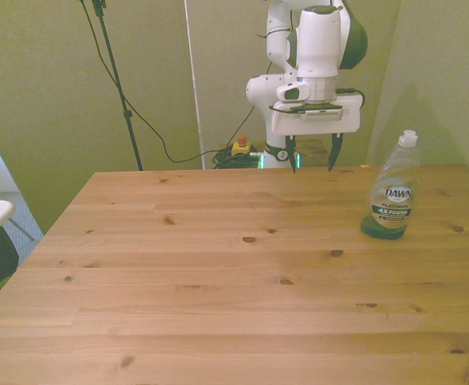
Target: Knock down the dish soap
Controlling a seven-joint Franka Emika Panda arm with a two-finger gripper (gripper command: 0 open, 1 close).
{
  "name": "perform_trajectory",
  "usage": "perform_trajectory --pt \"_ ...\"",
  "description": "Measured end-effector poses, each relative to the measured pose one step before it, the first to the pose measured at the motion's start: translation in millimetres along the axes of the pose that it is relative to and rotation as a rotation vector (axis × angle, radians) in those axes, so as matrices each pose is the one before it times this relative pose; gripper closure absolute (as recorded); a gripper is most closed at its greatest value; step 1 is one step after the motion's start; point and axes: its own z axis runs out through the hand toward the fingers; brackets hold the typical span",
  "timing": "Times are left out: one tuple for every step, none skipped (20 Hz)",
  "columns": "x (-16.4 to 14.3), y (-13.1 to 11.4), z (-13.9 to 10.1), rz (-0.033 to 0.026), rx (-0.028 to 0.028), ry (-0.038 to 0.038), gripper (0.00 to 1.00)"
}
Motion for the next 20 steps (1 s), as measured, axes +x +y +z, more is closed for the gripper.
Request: perform_trajectory --pt "0.21 -0.04 0.19 0.00031 -0.0001 -0.00036 0.0" --pt "0.14 0.15 0.28 0.00037 -0.00022 -0.00086 0.0" --pt "-1.2 -0.92 -0.3 -0.00003 0.00033 0.00029 1.0" --pt "-2.97 -2.42 -1.5 0.00849 0.00674 -0.00172 1.0" --pt "-5.07 -3.99 -2.78 0.0112 0.01264 -0.00413 1.0" --pt "-5.72 -3.99 -3.65 0.01428 0.01213 -0.00092 1.0" --pt "-5.73 -3.71 -3.98 0.01477 0.01192 0.00026 1.0" --pt "-5.1 -3.1 -3.87 0.01839 0.00785 0.00546 1.0" --pt "-4.81 -2.82 -3.33 0.016 0.00643 0.00576 1.0" --pt "-4.65 -2.81 -2.44 0.01759 0.00432 0.006 1.0" --pt "-4.1 -2.8 -1.23 0.01528 0.0026 0.00386 1.0" --pt "-4.28 -3.38 -0.81 0.01472 0.00218 0.00385 1.0" --pt "-4.13 -3.85 -0.95 0.01088 0.00375 0.00468 1.0" --pt "-4.79 -4.59 -1.74 0.00777 0.00588 0.00537 1.0" --pt "-5.0 -4.57 -1.98 0.0047 0.00693 0.00563 1.0" --pt "-5.47 -5.25 -2.51 0.00308 0.00546 0.00524 1.0" --pt "-5.05 -4.83 -2.3 0.00254 0.00456 0.00443 1.0" --pt "-5.24 -5.06 -1.71 0.0 0.00387 0.00532 1.0" --pt "-4.67 -5.08 -1.52 0.00137 0.0025 0.00733 1.0" --pt "-3.95 -4.69 -0.39 0.00213 0.00039 0.00604 1.0"
